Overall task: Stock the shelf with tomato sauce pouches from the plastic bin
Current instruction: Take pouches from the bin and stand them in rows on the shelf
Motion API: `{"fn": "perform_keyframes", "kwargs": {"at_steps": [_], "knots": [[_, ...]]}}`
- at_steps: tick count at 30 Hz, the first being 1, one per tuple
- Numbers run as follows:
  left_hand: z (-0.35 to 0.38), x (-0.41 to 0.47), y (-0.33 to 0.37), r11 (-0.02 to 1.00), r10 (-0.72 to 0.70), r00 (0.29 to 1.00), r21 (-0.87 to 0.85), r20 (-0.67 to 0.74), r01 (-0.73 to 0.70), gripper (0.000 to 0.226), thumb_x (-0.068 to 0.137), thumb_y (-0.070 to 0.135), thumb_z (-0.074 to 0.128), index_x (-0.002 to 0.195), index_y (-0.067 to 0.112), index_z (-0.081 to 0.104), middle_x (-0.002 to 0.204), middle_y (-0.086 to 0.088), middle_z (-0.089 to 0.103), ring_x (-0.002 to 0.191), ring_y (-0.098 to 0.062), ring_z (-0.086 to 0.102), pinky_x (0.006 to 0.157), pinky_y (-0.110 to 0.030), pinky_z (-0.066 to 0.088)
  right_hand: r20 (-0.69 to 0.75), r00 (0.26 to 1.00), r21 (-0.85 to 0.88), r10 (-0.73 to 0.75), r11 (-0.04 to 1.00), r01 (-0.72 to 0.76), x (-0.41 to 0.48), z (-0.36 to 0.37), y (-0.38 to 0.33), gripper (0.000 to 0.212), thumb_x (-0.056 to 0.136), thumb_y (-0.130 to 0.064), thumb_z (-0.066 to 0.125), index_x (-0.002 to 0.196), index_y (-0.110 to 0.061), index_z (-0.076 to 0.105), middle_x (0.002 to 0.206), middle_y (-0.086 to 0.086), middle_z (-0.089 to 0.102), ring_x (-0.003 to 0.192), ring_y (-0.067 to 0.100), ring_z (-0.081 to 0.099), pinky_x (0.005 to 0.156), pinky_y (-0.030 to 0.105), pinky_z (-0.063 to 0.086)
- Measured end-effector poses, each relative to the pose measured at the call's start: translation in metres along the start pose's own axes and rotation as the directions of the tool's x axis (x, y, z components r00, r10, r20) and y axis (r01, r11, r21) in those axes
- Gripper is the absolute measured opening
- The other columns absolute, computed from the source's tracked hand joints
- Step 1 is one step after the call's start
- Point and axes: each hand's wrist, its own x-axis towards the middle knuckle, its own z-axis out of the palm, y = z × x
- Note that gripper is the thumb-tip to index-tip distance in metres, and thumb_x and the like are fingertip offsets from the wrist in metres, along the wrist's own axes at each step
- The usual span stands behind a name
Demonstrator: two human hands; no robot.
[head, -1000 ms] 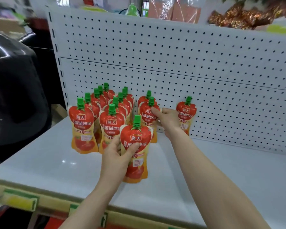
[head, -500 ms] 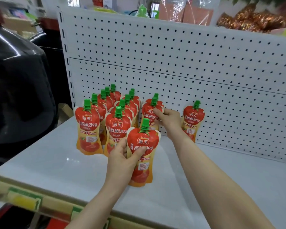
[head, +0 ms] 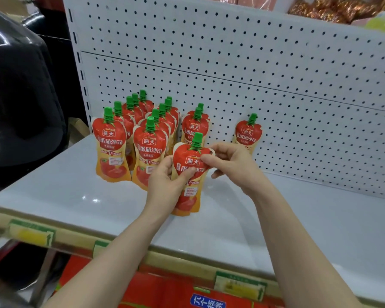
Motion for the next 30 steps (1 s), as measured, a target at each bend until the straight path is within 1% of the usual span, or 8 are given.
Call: {"fn": "perform_keyframes", "kwargs": {"at_steps": [3,7,12,15,17,20,24,30], "knots": [[0.001,-0.005,0.0,0.999,0.02,1.0,0.037,0.015,-0.021,0.039,0.083,0.025,0.074,0.12,0.022,0.06,0.108,0.011,0.071,0.103,-0.006,0.067,0.082,-0.023,0.055,-0.086,0.996,-0.002,-0.001,1.0,0.001,0.003,-0.005,0.005,0.009,0.092,-0.013,0.067,0.094,-0.017,0.075,0.084,0.004,0.076,0.075,0.013,0.069,0.065,0.023,0.058],[-0.003,-0.015,-0.011,0.967,0.086,0.996,0.239,0.017,-0.088,0.056,0.084,0.021,0.074,0.135,0.025,0.05,0.124,0.015,0.059,0.115,0.002,0.056,0.095,-0.016,0.045,-0.228,0.974,-0.036,-0.01,0.999,0.001,0.013,-0.011,0.015,0.008,0.092,-0.013,0.068,0.094,-0.013,0.075,0.089,0.014,0.076,0.076,0.017,0.067,0.066,0.025,0.057],[0.004,-0.005,-0.029,0.874,0.013,0.984,0.476,0.177,-0.097,0.062,0.087,0.025,0.069,0.142,0.024,0.042,0.137,0.009,0.05,0.126,-0.01,0.048,0.106,-0.03,0.042,-0.308,0.951,-0.043,-0.005,0.999,-0.009,0.038,-0.009,0.026,0.008,0.093,-0.014,0.066,0.09,-0.017,0.074,0.086,0.006,0.076,0.076,0.01,0.069,0.065,0.021,0.057],[0.012,0.008,-0.035,0.815,-0.077,0.973,0.576,0.219,-0.066,0.067,0.091,0.028,0.064,0.149,0.021,0.03,0.152,0.003,0.035,0.139,-0.017,0.035,0.106,-0.021,0.026,-0.32,0.947,-0.063,-0.031,0.998,0.011,0.055,-0.007,0.03,0.01,0.094,-0.014,0.065,0.093,-0.01,0.074,0.086,0.006,0.075,0.073,0.007,0.068,0.064,0.022,0.058],[0.015,0.016,-0.039,0.797,-0.087,0.971,0.6,0.224,-0.067,0.07,0.092,0.029,0.062,0.151,0.021,0.024,0.158,0.003,0.026,0.145,-0.016,0.024,0.107,-0.02,0.019,-0.318,0.947,-0.084,-0.052,0.996,0.026,0.066,-0.004,0.032,0.011,0.095,-0.014,0.064,0.093,-0.009,0.073,0.089,0.01,0.075,0.075,0.011,0.068,0.067,0.024,0.059],[0.018,0.026,-0.045,0.782,-0.151,0.967,0.624,0.203,-0.009,0.075,0.095,0.033,0.058,0.154,0.022,0.014,0.162,0.003,0.011,0.149,-0.016,0.01,0.114,-0.025,0.014,-0.309,0.949,-0.113,-0.066,0.993,0.032,0.08,-0.001,0.036,0.015,0.095,-0.017,0.065,0.084,-0.026,0.071,0.088,0.006,0.075,0.078,0.013,0.07,0.07,0.026,0.061],[0.022,0.038,-0.05,0.764,-0.197,0.967,0.643,0.162,0.048,0.077,0.095,0.035,0.056,0.155,0.023,0.009,0.163,0.005,0.007,0.15,-0.016,0.008,0.117,-0.031,0.017,-0.292,0.956,-0.125,-0.037,0.992,0.001,0.095,-0.001,0.039,0.011,0.096,-0.019,0.062,0.09,-0.023,0.071,0.088,0.0,0.074,0.082,0.019,0.07,0.077,0.033,0.061],[0.025,0.04,-0.051,0.733,-0.209,0.967,0.678,0.146,0.057,0.077,0.096,0.035,0.054,0.155,0.023,0.006,0.163,0.005,0.002,0.15,-0.017,0.005,0.117,-0.031,0.016,-0.213,0.974,-0.127,-0.07,0.991,0.044,0.098,-0.002,0.039,0.013,0.101,-0.015,0.054,0.099,-0.017,0.066,0.086,-0.009,0.071,0.072,-0.006,0.066,0.066,0.012,0.052]]}}
